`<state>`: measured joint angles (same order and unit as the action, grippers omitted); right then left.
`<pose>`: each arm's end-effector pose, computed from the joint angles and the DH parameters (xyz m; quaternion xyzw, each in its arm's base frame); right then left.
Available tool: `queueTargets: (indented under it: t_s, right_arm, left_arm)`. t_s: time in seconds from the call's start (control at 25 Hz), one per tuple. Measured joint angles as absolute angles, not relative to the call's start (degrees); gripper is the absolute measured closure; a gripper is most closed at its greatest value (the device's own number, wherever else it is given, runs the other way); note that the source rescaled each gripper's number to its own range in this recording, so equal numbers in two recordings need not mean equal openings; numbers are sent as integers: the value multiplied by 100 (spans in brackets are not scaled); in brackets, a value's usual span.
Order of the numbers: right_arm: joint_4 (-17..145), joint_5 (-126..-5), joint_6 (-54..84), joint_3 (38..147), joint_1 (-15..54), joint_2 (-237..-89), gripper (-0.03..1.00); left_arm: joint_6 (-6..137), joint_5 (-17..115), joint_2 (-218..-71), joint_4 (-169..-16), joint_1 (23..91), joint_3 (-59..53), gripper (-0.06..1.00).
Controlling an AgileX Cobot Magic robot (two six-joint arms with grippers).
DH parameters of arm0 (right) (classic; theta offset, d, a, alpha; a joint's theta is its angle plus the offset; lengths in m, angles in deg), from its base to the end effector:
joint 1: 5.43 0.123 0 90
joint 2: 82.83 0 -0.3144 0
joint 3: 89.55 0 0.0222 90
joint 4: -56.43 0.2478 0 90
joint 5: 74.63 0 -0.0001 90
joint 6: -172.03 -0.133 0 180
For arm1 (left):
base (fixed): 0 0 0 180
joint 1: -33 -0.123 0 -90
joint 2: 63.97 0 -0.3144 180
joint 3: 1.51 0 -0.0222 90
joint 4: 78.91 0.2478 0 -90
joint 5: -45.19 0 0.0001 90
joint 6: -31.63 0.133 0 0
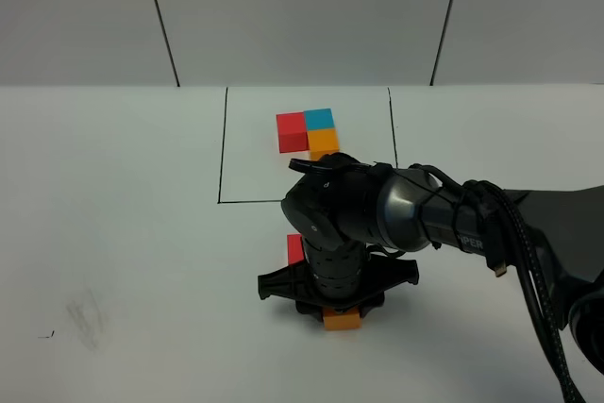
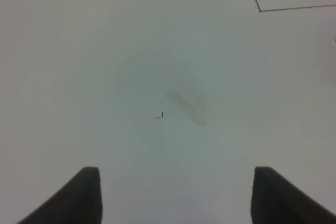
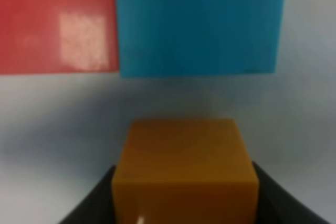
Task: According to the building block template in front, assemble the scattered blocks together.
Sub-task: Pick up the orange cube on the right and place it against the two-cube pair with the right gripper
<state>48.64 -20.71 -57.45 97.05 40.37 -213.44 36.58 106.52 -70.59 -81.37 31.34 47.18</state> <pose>0.3087 0.2965 0.1094 -0.0070 0.9983 -0.0242 0.0532 -0.0023 -0.0051 0.2589 0.0256 0.8504 0.0089 0.5254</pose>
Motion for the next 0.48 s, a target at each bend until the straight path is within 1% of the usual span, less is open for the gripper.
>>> queueTargets:
  t_s: [0.48]
  right_arm:
    - [5171, -2299, -5483, 9705, 3941, -21344, 96]
  left_arm:
    - [3658, 10652, -7059, -8137, 3134, 4718, 40]
